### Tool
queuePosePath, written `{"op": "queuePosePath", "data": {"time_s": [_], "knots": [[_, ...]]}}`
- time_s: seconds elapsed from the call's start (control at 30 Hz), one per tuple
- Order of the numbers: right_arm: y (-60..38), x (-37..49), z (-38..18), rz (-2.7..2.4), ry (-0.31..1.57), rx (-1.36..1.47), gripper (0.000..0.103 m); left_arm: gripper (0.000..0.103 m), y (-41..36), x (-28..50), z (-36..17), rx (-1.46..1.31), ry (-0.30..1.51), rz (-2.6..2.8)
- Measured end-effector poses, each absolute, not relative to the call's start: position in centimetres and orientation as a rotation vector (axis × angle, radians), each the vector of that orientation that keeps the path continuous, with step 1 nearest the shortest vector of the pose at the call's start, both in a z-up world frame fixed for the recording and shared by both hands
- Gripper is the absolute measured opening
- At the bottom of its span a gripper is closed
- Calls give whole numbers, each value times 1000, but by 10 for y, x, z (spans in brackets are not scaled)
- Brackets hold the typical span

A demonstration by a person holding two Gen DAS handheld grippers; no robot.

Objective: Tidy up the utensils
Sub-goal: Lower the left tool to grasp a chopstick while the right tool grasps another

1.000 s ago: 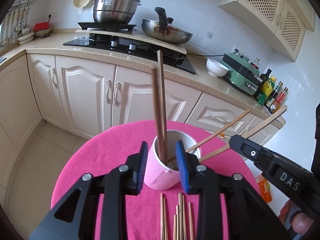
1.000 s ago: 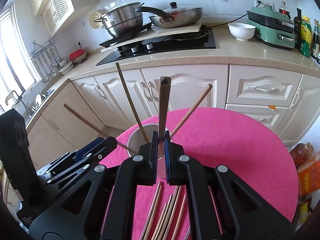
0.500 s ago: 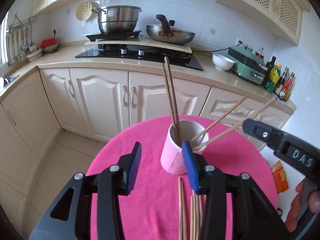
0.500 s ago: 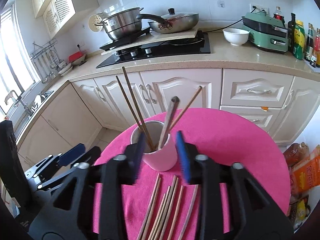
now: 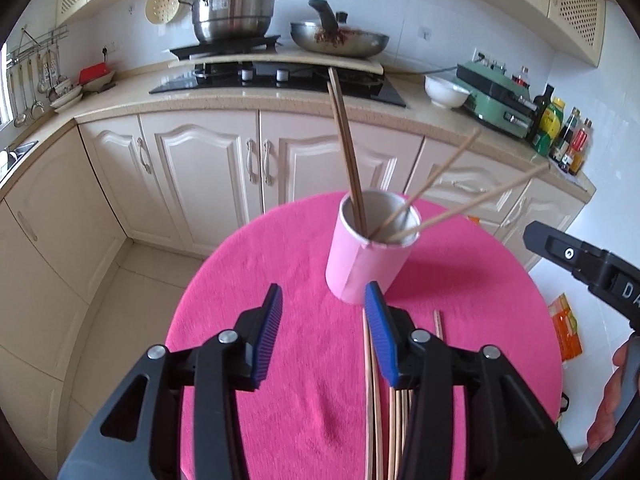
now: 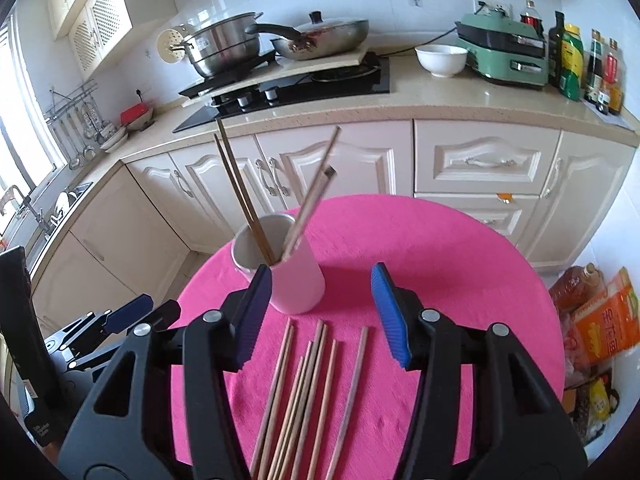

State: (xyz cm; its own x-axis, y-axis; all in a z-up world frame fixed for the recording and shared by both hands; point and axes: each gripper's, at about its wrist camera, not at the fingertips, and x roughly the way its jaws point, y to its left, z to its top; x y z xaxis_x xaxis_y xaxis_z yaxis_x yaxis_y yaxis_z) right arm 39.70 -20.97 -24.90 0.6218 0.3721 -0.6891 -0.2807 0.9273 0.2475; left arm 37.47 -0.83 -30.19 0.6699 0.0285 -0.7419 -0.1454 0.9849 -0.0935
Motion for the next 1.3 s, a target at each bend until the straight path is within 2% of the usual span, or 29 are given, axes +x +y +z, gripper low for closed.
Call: {"op": "queuePosePath", "data": {"time_s": [0.13,0.43,0.57,0.9,1.23,1.27,1.3], "knots": [[-216,392,-256,362,840,120,52,43,-12,376,-321,-153,907,82],[-226,375,-310,326,985,95,52,43,-26,378,-400,-217,1228,13],[-228,366,-331,319,1048,99,52,43,-36,377,-422,-190,1289,-2],[-240,363,-350,301,1111,124,52,43,-64,392,-434,-75,1330,-12],[-237,370,-361,301,1173,113,52,43,-95,436,-437,66,1453,35],[-236,371,-363,303,1183,112,52,39,-95,439,-436,65,1458,29],[-234,373,-366,300,1201,102,52,30,-96,442,-436,53,1464,10]]}}
